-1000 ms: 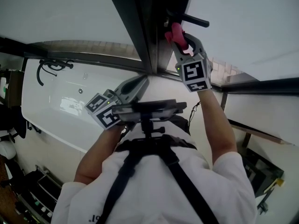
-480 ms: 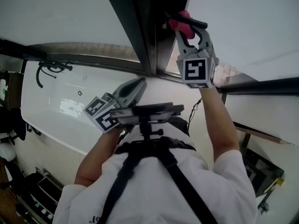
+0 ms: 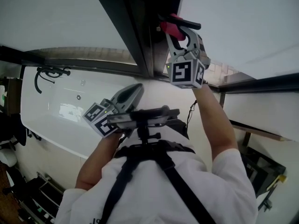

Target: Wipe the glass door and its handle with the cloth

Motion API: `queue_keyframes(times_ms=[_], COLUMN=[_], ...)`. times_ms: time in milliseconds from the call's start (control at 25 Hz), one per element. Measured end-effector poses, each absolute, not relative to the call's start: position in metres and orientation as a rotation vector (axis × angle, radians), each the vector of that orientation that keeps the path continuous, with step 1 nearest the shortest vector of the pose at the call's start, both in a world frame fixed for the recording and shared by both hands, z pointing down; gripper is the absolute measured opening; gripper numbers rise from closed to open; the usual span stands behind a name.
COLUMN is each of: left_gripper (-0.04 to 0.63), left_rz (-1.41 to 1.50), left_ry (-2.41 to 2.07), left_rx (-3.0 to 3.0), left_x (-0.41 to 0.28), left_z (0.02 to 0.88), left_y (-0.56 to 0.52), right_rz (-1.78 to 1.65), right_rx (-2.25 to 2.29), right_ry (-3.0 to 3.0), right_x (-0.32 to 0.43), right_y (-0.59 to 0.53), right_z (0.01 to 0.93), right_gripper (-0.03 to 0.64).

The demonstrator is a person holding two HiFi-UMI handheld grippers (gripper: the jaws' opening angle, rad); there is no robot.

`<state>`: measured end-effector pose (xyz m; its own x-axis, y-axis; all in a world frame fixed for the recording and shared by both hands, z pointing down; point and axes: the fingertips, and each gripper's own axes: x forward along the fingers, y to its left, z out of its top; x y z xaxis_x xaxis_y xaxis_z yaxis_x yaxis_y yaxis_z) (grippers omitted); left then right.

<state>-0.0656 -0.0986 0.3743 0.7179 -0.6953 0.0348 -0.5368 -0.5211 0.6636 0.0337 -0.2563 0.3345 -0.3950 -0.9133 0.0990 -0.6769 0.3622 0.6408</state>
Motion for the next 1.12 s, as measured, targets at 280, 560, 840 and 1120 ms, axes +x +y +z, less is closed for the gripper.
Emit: queue_keyframes(times_ms=[280, 560, 840, 1120], left_gripper=[-0.012, -0.012, -0.012, -0.012], left_rz=[-0.309, -0.312, -0.321, -0.327], left_ry=[-0.94, -0.962, -0.981, -0.978], left_rx=[2.245, 2.239, 2.227, 2.235], left_x=[-0.066, -0.069, -0.071, -0.071], left_z=[0.373, 0.373, 0.374, 0.374], left_y=[-0.098, -0.1, -0.1, -0.101], right_rz=[-0.665, -0.511, -0.4, -0.566], right_rx=[1.322, 1.289, 1.347, 1.343], right_ry=[-2.168, -2.168, -2.249, -2.318], right_x=[0.029, 0.027, 0.028, 0.012], right_y=[-0.258, -0.262, -0.254, -0.236], right_z=[0.364, 0.398, 0.393, 0.346], right_gripper=[0.109, 0.109, 0.109, 0.109])
